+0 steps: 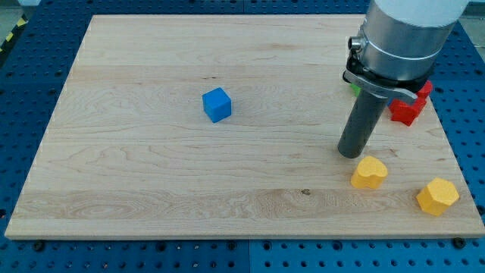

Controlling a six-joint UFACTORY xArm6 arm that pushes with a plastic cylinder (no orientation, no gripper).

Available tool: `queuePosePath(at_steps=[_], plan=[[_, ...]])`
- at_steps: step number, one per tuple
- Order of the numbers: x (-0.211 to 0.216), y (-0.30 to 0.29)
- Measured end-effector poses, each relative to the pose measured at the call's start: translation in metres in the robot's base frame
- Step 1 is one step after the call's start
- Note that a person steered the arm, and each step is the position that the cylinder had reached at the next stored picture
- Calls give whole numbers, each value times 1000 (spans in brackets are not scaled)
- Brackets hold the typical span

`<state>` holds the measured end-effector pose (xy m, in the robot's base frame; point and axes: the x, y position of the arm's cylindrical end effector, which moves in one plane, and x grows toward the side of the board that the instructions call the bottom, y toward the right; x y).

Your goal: Push the yellow heart into the yellow hexagon

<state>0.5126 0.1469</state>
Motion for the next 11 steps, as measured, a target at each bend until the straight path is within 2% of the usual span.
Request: queuePosePath(at_steps=[2, 4, 6, 9, 11], plan=[[35, 37], [32, -19], [65, 0], [65, 39], [66, 18]])
